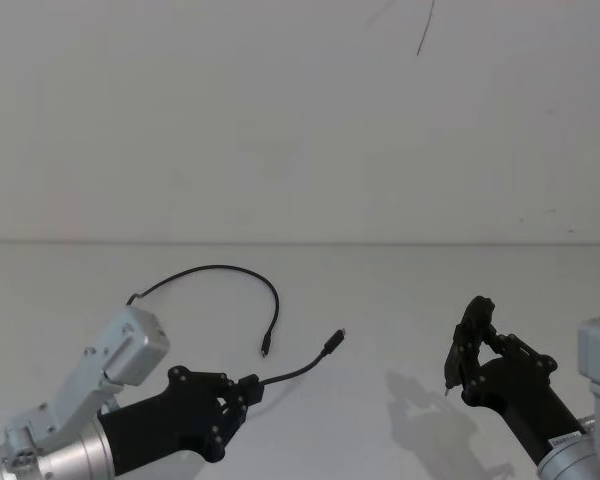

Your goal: Pick up the data cable with the one hand.

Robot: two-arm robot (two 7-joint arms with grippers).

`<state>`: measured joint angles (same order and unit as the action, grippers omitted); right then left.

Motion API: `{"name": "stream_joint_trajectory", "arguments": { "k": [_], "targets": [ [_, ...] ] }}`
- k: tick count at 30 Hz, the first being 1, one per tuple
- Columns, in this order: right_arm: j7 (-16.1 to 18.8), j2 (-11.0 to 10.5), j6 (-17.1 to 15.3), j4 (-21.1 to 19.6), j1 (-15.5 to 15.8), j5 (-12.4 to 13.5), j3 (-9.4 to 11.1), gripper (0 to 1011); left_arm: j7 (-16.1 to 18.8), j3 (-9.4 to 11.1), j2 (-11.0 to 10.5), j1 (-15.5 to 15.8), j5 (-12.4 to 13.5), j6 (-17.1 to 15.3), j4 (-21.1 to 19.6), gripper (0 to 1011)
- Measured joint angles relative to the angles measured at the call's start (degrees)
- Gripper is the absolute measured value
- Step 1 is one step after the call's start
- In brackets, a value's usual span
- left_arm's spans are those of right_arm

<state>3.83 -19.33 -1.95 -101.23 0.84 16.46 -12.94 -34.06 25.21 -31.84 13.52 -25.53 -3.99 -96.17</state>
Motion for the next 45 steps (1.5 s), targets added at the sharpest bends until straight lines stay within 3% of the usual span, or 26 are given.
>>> {"name": "stream_joint_trajectory", "arguments": {
  "k": [12,26,45],
  "targets": [
    [0.0,0.0,0.0,0.0,0.0,-0.1,0.0,269,0.3,2.4,2.0,1.8,0.6,-0.1,2.2,50],
    [1.1,0.7,1.2,-1.6,-1.4,-0.5,-0.2,269,0.6,3.3,2.9,2.6,0.9,-0.1,3.2,50],
    [4.6,3.5,2.0,-1.8,-3.9,2.5,-0.9,269,0.7,3.8,3.3,3.0,1.1,-0.1,3.6,50]
  ]
}}
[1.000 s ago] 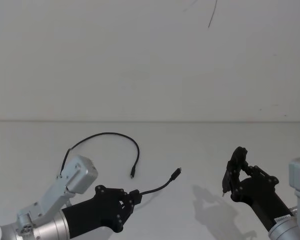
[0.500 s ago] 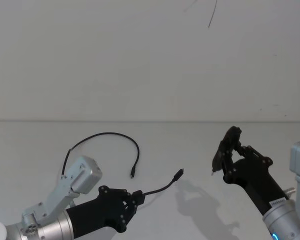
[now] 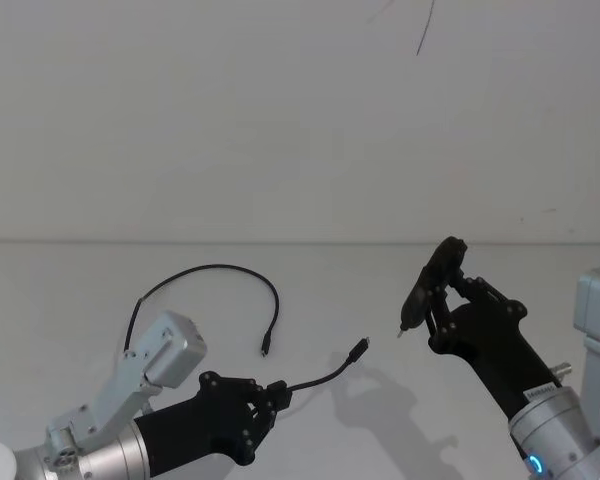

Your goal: Pick up the data cable with the one hand.

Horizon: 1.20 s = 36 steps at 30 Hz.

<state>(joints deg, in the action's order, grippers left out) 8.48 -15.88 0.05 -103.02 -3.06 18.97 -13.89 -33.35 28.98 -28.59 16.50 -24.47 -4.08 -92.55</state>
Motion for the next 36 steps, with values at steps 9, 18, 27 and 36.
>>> {"name": "stream_joint_trajectory", "arguments": {
  "k": [9,18,27,36],
  "targets": [
    [1.3,0.9,-0.2,0.7,-0.4,1.1,0.0,269,0.0,0.1,0.1,0.1,0.0,0.0,0.1,50],
    [2.7,1.5,-0.3,1.4,-0.8,2.0,0.3,269,0.0,0.1,0.1,0.1,0.0,0.0,0.1,50],
    [3.8,1.9,-0.1,2.0,-1.0,2.6,0.4,269,0.0,0.1,0.1,0.1,0.0,0.0,0.1,50],
    [4.5,2.2,0.2,2.6,-1.2,2.8,0.3,269,0.0,0.1,0.1,0.1,0.0,0.0,0.1,50]
  ]
}}
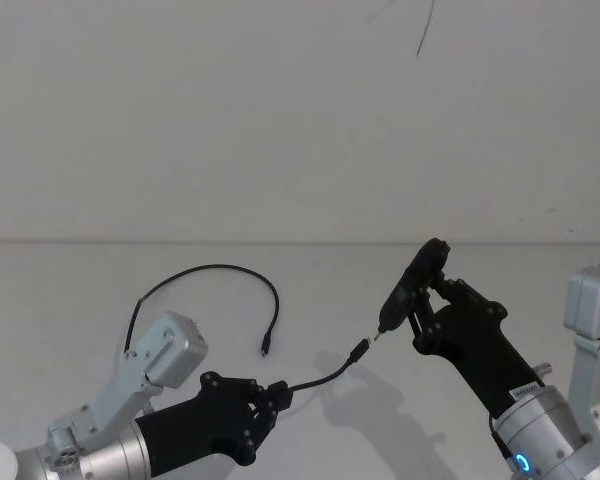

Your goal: Pick up the data cable with the one hand.

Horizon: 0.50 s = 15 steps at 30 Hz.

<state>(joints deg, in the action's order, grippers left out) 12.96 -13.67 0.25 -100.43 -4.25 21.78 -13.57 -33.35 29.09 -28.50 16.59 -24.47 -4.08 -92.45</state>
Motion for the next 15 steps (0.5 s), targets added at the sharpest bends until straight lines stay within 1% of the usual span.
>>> {"name": "stream_joint_trajectory", "arguments": {
  "k": [15],
  "targets": [
    [1.1,0.0,1.2,0.9,-0.2,0.1,-0.2,269,0.0,0.0,0.0,0.0,0.0,0.0,0.0,50]
  ]
}}
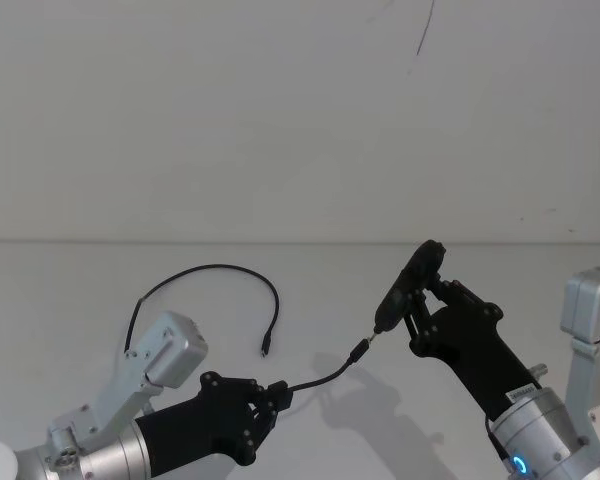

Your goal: Pick up the data cable with the one hand.

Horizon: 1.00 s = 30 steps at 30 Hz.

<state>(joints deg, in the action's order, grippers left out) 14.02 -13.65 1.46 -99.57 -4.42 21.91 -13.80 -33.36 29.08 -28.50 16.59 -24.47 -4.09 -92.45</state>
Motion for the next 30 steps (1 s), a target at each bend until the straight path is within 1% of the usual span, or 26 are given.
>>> {"name": "stream_joint_trajectory", "arguments": {
  "k": [10,30],
  "targets": [
    [0.4,0.0,0.6,0.8,-0.2,0.0,-0.1,269,0.0,0.0,0.0,0.0,0.0,0.0,0.0,50],
    [1.2,0.1,1.5,3.6,-1.9,0.0,0.0,269,0.0,0.0,0.0,0.0,0.0,0.0,0.0,50]
  ]
}}
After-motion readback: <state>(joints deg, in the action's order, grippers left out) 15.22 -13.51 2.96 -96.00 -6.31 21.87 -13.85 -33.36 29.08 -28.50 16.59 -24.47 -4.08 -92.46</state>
